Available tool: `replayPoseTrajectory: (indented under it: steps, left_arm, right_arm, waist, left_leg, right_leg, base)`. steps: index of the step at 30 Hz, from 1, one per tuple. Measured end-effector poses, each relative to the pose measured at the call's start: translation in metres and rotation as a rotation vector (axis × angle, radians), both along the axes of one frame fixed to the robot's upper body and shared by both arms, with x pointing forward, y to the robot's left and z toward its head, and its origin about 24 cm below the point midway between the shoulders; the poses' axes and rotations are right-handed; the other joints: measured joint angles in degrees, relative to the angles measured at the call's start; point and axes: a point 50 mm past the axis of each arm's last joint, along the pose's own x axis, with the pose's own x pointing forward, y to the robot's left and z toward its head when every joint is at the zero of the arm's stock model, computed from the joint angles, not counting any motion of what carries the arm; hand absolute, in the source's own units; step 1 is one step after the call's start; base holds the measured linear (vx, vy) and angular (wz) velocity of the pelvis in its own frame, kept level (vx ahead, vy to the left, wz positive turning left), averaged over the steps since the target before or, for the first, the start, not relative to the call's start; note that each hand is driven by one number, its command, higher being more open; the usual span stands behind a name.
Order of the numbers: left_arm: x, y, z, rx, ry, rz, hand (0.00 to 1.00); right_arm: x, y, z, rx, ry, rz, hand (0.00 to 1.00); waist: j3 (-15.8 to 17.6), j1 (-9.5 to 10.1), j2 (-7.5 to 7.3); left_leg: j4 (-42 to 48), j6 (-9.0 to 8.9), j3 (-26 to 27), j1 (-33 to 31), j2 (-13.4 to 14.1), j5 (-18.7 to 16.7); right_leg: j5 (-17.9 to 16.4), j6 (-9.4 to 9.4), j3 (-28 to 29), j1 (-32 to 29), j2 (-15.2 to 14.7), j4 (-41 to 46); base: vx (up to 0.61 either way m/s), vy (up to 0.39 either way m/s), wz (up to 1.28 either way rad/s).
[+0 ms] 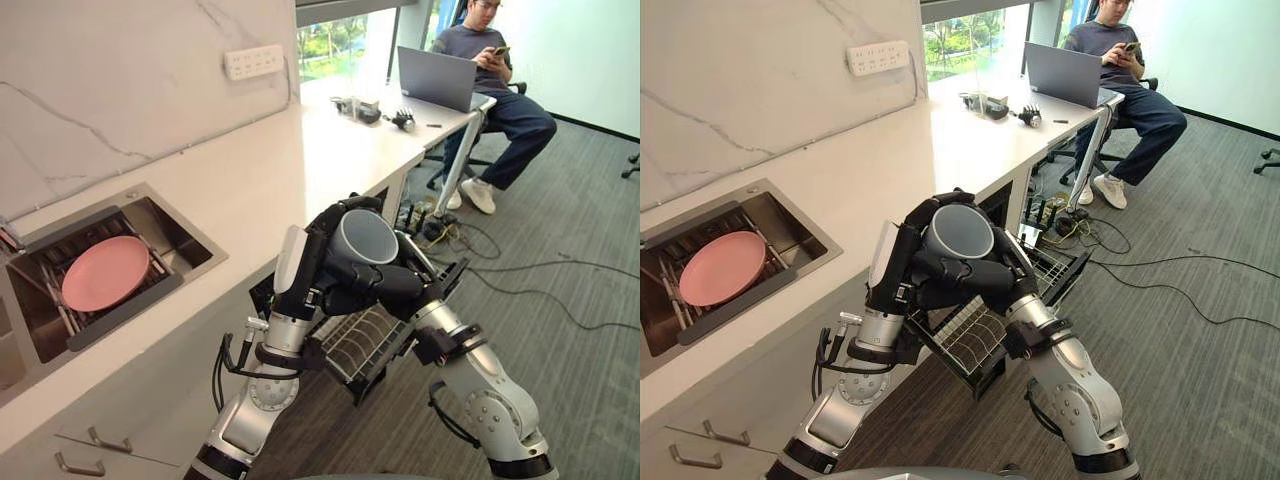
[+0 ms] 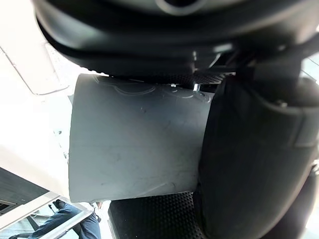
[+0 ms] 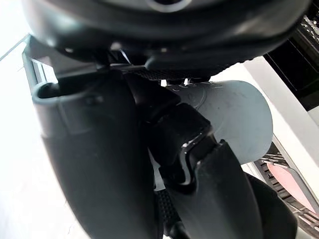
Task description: Walk over to the sink, pick up the cup, carry it to the dishwasher, place the cup inside the dishwasher, then close the dishwasher door
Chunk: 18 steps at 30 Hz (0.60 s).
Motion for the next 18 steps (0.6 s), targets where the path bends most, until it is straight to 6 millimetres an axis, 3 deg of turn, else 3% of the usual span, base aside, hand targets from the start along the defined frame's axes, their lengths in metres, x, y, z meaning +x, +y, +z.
replayPoseTrajectory:
  steps: [9,10,18]
  left_arm:
    - [-0.001,-0.003,-0.001,-0.002,0.002,0.016,0.00]
    - [-0.001,-0.003,-0.001,-0.003,0.002,0.017,1.00]
    - [-0.004,-0.011,0.008,-0.033,-0.036,-0.004,1.00]
  right_arm:
    - [0.003,-0.003,-0.003,-0.009,0.024,-0.019,0.00]
    - [0.003,-0.003,-0.003,-0.008,0.023,-0.020,0.00]
    - [0.004,-0.004,0.002,0.073,0.000,-0.054,0.00]
  waist:
    - [-0.13,-0.04,-0.63]
    - [-0.14,-0.05,-0.65]
    - [-0.24,-0.26,-0.79]
  left_leg:
    - [0.01,0.09,-0.39,-0.36,-0.13,0.12]
    - [0.01,0.09,-0.42,-0.38,-0.13,0.12]
    - [-0.09,0.15,-1.11,-0.79,-0.21,0.46]
  right_leg:
    - [0.00,-0.01,-0.44,-0.05,-0.16,0.00]
    - [0.00,-0.01,-0.47,-0.05,-0.16,0.00]
    - [-0.01,-0.02,-1.32,-0.05,-0.27,0.00]
  base:
    - [-0.01,-0.006,0.01]
    - [0.00,0.000,0.00]
    - [-0.03,-0.023,0.05]
